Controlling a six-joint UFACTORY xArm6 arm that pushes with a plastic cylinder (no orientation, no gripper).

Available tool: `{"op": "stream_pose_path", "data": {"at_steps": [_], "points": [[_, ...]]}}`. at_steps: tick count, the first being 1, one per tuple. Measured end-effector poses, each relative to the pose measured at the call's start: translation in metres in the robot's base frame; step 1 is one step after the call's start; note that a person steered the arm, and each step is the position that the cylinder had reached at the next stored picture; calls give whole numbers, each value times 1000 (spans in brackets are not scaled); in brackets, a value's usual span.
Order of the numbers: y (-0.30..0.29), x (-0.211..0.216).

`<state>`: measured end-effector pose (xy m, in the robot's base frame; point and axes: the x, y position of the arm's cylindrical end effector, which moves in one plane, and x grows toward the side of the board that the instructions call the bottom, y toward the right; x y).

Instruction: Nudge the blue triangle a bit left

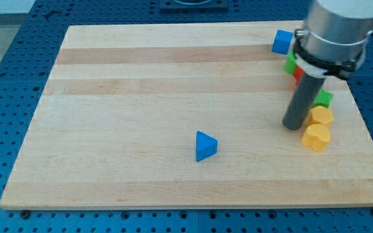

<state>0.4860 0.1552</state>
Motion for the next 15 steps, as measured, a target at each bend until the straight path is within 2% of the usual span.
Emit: {"op": "stream_pose_path", "data": {"at_steps": [1,2,4,12,13,15], "points": [[-40,5],[-50,19],[-45,35],[0,35],[-8,35],[-130,28]]}}
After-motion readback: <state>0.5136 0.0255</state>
